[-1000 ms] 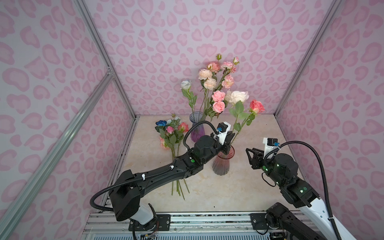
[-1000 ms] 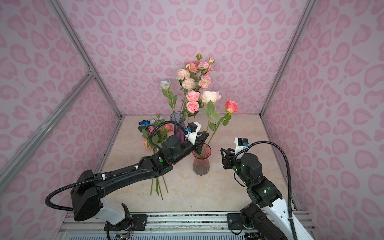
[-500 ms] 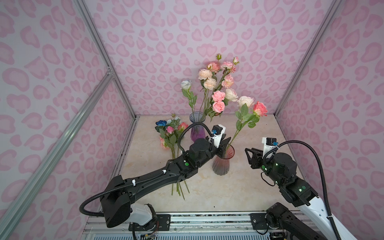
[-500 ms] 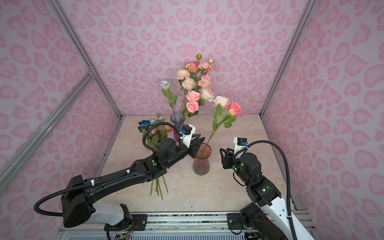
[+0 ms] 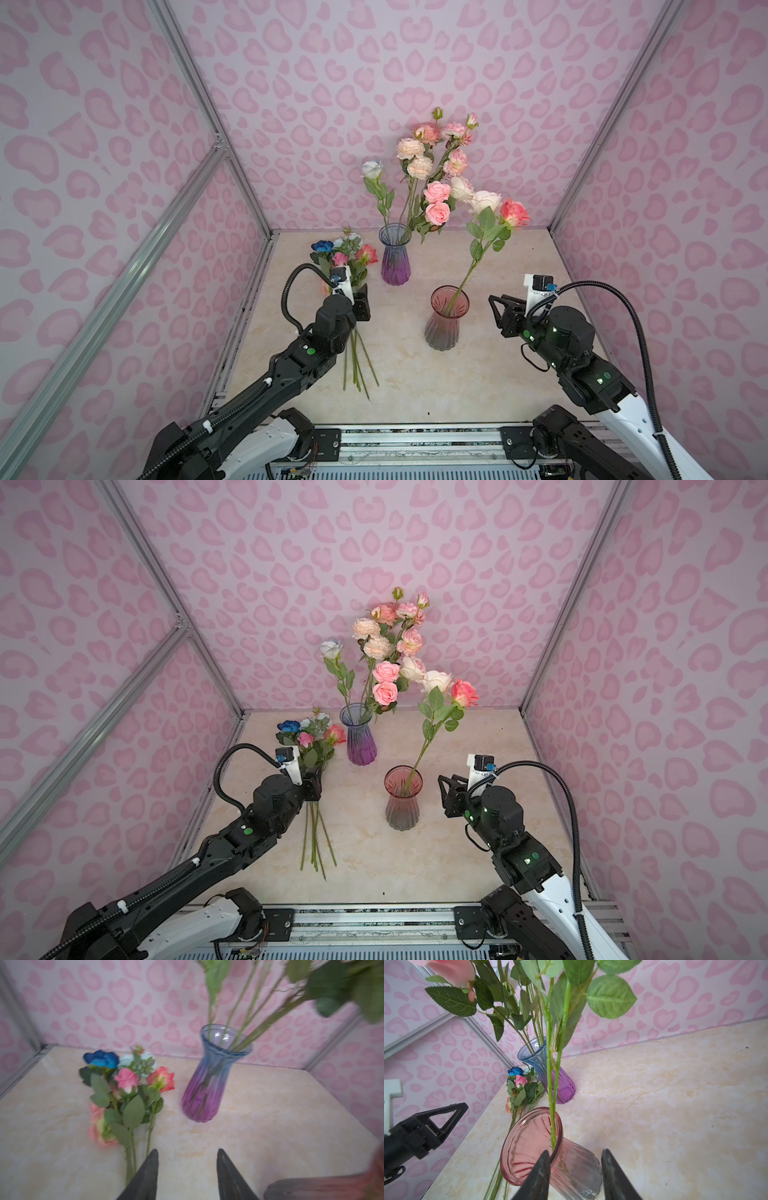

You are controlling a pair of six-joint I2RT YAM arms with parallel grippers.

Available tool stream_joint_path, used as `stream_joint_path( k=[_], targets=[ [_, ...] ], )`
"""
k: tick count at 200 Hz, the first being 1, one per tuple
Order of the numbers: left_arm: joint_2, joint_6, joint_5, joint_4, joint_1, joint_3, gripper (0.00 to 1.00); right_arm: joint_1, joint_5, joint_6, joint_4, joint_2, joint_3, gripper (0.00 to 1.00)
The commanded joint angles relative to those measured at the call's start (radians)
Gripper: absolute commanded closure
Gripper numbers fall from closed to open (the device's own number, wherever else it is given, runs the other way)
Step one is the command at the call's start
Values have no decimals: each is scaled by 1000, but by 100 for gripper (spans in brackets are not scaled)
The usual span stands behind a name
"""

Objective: Arrange the flowers into the vase
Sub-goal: 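Open the left gripper and move it back to the rose bunch, then grasp a pink rose stem with the left gripper and lift it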

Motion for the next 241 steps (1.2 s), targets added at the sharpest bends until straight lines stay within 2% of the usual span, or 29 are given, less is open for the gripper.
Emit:
stream_joint_path(
  k=[1, 15, 23, 27, 39, 62, 87, 106, 192, 224, 232, 241],
  targets=[
    [118, -130, 105, -204, 124, 45, 53, 2, -30, 21, 46, 18, -9, 58],
    [271, -148, 244, -247, 217, 106, 56, 3, -32, 24, 61, 27, -13, 58],
    [364, -137, 346, -237, 257, 134, 65, 3, -34, 30, 72, 29, -18, 58],
    [404, -144, 361, -243, 268, 152, 68, 3, -35, 31, 76, 30, -19, 58],
    [487, -133, 386, -234, 269, 184, 69, 3, -42, 33, 77, 36, -20, 58],
    [559, -143, 328, -232, 271, 222, 69, 3, -42, 26, 66, 33, -23, 58],
    [622, -121, 345, -237, 270, 274, 72, 3, -30, 20, 66, 29, -33, 58],
    [654, -107, 311, -268, 271, 312, 77, 3, -29, 13, 72, 37, -37, 58],
    [694, -62, 262, -316, 270, 347, 84, 2, -23, -1, 80, 48, -30, 58],
    [693, -57, 257, -319, 271, 338, 79, 2, -14, 3, 79, 43, -30, 58],
    [696, -53, 255, -316, 270, 336, 83, 1, -15, 0, 79, 40, -29, 58],
    [696, -49, 251, -320, 271, 337, 93, 2, -12, -4, 77, 38, -26, 58]
  ],
)
